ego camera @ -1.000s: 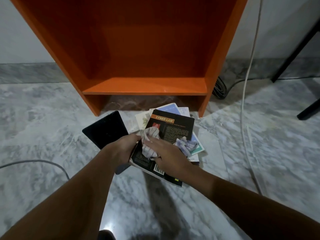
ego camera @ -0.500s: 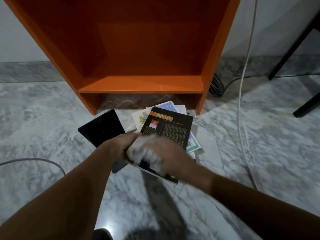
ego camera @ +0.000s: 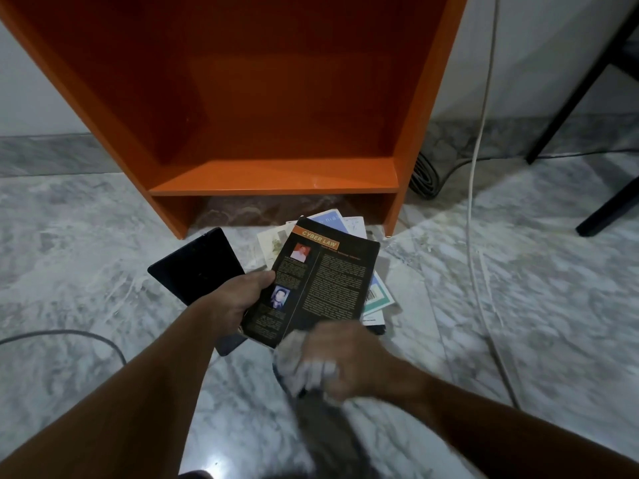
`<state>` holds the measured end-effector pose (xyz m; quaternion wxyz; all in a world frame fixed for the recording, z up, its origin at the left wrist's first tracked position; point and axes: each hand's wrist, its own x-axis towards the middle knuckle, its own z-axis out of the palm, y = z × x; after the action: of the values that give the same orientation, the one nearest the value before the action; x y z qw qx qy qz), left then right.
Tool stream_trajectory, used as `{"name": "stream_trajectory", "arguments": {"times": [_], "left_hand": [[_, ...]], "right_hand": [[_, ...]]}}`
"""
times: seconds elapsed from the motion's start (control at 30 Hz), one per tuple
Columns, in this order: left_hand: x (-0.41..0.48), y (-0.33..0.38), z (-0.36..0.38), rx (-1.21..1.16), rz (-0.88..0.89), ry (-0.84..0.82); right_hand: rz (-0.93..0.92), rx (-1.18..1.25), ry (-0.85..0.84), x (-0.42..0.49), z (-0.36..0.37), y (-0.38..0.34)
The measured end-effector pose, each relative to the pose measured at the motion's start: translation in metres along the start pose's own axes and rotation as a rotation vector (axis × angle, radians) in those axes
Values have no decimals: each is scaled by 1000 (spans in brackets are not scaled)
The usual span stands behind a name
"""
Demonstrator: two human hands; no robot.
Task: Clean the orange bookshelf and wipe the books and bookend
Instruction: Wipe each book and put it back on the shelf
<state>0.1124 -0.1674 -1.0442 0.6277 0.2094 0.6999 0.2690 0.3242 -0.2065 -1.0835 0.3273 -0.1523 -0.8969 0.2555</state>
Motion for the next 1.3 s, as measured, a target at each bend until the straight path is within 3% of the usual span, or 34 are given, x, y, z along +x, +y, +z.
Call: {"name": "stream_trajectory", "arguments": {"times": [0.07, 0.17, 0.2, 0.27, 0.33, 0.4, 0.47, 0.53, 0.6, 0.67, 0.73, 0.8, 0.83, 0.9, 0.97, 1.07, 1.13, 1.2, 1.3], "left_hand": [[-6, 3, 1, -4, 68, -35], [-17, 8, -2, -3, 157, -85], [-20, 10, -4, -11, 180, -103], [-27, 11, -8, -41, 204, -132], [-33, 11, -12, -88, 213, -151], [-37, 12, -13, -110, 224, -172], [-39, 14, -12, -111, 243, -188], [-40, 16, -9, -107, 258, -194], [-42, 16, -4, -91, 257, -199], [-43, 15, -2, -84, 256, -193], [-42, 16, -4, -75, 270, -165], [-42, 19, -8, -66, 278, -128], [-42, 20, -9, -50, 274, -106], [-42, 20, -10, 1, 260, -59], [-41, 18, -8, 45, 232, -27], [-36, 12, -5, 73, 185, 2], [-33, 9, -7, 96, 178, 0], [-30, 7, -9, 125, 169, -16], [-26, 0, -13, 117, 138, -29]], "right_hand": [[336, 71, 354, 12, -27, 11], [1049, 134, 810, 17, -66, 42], [1246, 193, 937, 15, -73, 50], [1494, 399, 1024, 10, -79, 60], [1524, 628, 941, 3, -70, 63], [1440, 774, 806, 5, -62, 54], [1273, 836, 698, 14, -66, 41], [1026, 899, 663, 28, -71, 33], [903, 987, 650, 38, -74, 26], [925, 1021, 762, 43, -73, 25], [1143, 952, 1038, 44, -76, 26], [1271, 684, 1318, 38, -83, 25], [1225, 483, 1355, 34, -87, 25], [946, 202, 1200, 32, -93, 17], [635, 187, 900, 41, -93, 2], [558, 251, 289, 54, -71, -14], [529, 1, -98, 55, -45, -8], [455, -234, -188, 53, -26, 6], [589, -311, -126, 55, -24, 40]]}}
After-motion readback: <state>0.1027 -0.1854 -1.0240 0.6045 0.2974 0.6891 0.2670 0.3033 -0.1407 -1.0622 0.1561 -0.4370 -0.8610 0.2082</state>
